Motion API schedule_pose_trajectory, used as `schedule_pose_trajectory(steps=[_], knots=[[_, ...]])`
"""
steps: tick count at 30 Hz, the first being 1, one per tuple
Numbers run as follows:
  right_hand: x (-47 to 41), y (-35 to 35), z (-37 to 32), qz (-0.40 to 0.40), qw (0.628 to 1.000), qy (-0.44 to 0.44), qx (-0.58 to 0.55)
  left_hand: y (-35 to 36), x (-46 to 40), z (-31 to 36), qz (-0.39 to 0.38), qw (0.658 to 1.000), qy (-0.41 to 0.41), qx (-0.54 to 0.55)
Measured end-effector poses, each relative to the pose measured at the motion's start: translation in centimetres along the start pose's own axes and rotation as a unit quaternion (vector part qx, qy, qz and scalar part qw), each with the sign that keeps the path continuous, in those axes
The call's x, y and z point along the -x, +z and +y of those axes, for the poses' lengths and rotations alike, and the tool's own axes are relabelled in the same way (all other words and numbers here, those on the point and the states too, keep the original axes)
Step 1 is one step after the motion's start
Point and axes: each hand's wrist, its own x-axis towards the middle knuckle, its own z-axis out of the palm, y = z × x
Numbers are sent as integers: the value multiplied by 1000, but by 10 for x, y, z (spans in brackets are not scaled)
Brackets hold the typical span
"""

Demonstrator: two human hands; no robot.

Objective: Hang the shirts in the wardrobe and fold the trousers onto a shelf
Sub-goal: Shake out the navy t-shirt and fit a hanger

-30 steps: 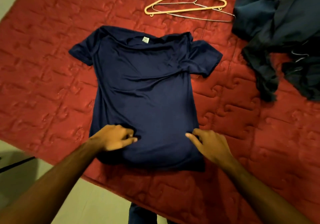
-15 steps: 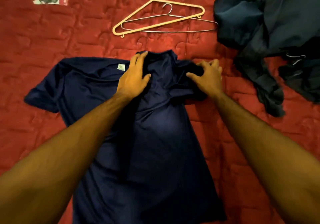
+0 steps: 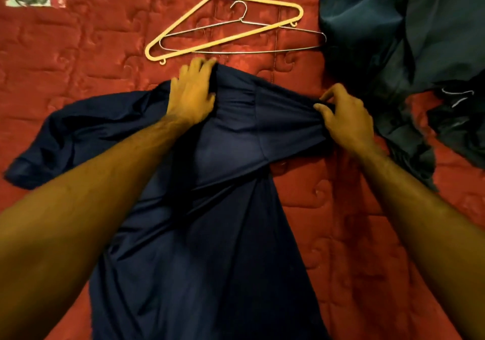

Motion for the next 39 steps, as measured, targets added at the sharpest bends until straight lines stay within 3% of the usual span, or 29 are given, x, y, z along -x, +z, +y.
schedule_pose_trajectory(steps=[2, 6, 10, 14, 17, 19, 25, 30, 33, 36, 37, 39], knots=[[-8, 2, 2, 17, 999, -11, -35, 7, -1, -3, -9, 999, 3, -51], [-17, 10, -7, 88, 991, -17, -99, 8, -1, -6, 39, 999, -20, 5], [25, 16, -35, 141, 987, -77, 20, 4, 2, -15, 46, 997, -45, 41], [103, 34, -51, 53, 984, -167, -30, -1, -3, -19, 70, 996, -29, 52], [153, 54, -51, -43, 991, -124, -37, -16, -20, -17, 127, 989, -75, 14], [171, 63, -49, -59, 992, -110, -25, -23, -33, -20, 127, 986, -110, -3], [170, 53, -42, -111, 986, -61, -106, -28, -54, -33, 121, 973, -163, 111], [167, 33, -25, -153, 986, -48, -46, -18, -60, -32, 73, 985, -125, 92], [160, 30, -28, -82, 992, -73, 61, -14, -56, -32, 45, 989, -65, 124], [151, 34, -58, -31, 991, -129, -27, -25, -36, -31, 47, 983, 4, 178], [147, 38, -70, -39, 985, -156, -55, -31, -22, -30, 59, 986, 15, 152], [134, 51, -91, -58, 976, -210, 0, -38, 15, -29, 96, 993, 0, 68]])
